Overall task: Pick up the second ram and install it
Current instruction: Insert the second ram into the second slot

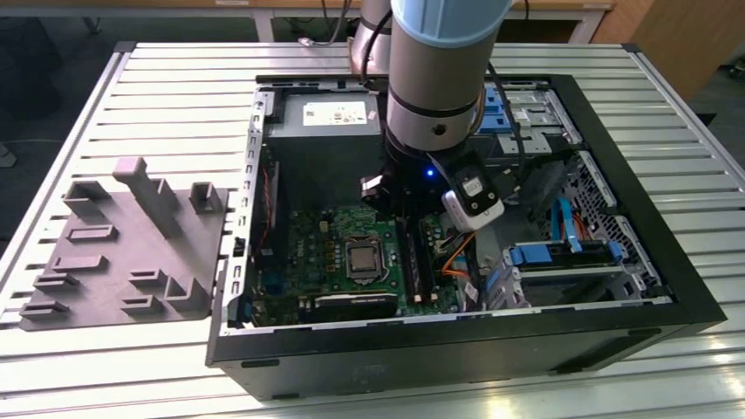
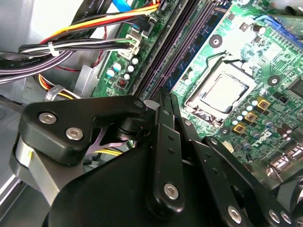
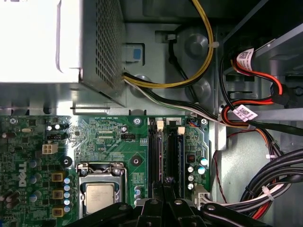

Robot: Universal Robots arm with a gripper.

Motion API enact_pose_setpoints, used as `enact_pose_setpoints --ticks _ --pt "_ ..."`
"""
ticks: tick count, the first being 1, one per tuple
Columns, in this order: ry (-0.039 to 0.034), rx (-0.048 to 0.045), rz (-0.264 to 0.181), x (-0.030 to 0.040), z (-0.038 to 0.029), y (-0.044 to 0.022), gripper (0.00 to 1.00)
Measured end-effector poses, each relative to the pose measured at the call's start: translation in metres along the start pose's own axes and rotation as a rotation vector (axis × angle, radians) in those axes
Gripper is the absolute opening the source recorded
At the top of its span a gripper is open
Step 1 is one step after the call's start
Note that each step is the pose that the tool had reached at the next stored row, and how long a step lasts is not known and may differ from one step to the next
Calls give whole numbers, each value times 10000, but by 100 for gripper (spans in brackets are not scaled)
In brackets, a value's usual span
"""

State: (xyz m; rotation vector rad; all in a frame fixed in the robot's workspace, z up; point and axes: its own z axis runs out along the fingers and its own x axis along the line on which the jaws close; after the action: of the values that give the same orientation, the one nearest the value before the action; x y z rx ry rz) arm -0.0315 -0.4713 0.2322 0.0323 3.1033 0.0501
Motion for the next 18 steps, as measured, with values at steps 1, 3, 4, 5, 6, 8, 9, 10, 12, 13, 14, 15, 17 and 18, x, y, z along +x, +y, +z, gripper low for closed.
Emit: enact_pose_setpoints --ticks 1,3,4,5,6,8,9,10,12,13,14,15,17,18 --pt "-1 0 0 0 3 0 12" --pt "0 -1 1 0 10 0 12" --pt "0 1 0 0 13 -1 12" --pt "1 3 0 0 13 -1 12" --pt "0 1 0 0 19 -1 12" --pt "0 1 0 0 19 -4 12" --pt "0 1 0 0 19 -4 12" --pt "0 0 0 0 22 -5 12" --pt "-1 -1 0 1 28 -4 12" --pt "0 2 0 1 31 -5 12" --pt "0 1 0 1 35 -5 12" --pt "0 1 0 1 39 -5 12" --pt "0 0 0 1 47 -5 12" --pt "0 0 0 1 51 -5 12"
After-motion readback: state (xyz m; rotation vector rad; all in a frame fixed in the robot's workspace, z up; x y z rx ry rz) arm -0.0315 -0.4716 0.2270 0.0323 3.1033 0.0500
